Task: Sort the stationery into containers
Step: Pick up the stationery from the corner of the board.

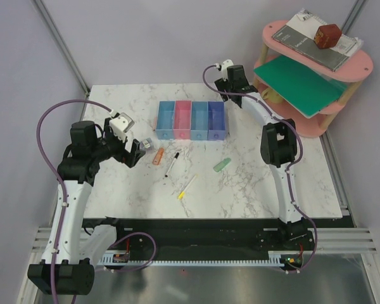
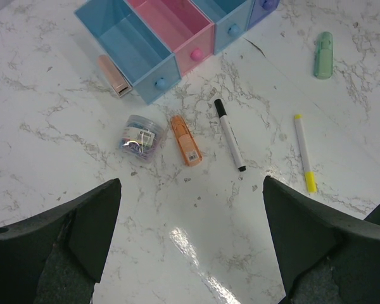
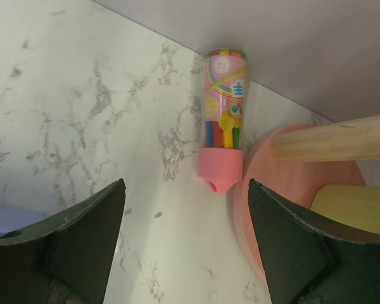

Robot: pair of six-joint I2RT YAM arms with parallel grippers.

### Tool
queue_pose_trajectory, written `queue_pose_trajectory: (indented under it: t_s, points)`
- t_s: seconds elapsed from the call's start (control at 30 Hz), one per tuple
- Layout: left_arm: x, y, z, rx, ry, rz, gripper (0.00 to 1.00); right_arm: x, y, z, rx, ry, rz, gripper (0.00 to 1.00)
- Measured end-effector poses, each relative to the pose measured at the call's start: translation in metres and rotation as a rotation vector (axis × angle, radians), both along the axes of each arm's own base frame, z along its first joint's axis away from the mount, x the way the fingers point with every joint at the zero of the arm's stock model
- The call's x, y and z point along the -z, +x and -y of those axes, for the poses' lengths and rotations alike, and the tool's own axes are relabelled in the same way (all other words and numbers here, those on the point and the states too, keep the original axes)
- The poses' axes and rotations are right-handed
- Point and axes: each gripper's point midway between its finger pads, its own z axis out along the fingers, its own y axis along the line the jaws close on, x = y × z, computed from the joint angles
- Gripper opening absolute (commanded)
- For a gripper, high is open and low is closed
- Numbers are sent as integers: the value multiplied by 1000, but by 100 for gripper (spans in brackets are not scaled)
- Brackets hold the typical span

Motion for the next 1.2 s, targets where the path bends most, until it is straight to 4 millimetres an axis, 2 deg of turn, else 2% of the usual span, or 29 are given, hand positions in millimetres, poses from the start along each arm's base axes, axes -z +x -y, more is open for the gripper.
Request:
queue_pose_trajectory:
  t_s: [0.2,0.37,0.83,1.2]
  points:
    - [-2,0,0,0,0,3,100,15,18,35,82,8,32,84]
    - [-2,2,0,-1,-3,-2,100,30,25,54,118,23,29,84]
    - [-4,2,0,-6,-9,-1,100,74,28,47,81,81,-25,81]
    - [-4,3,-2,-24,-5,-2,100,82,39,44,74,120,-9,78]
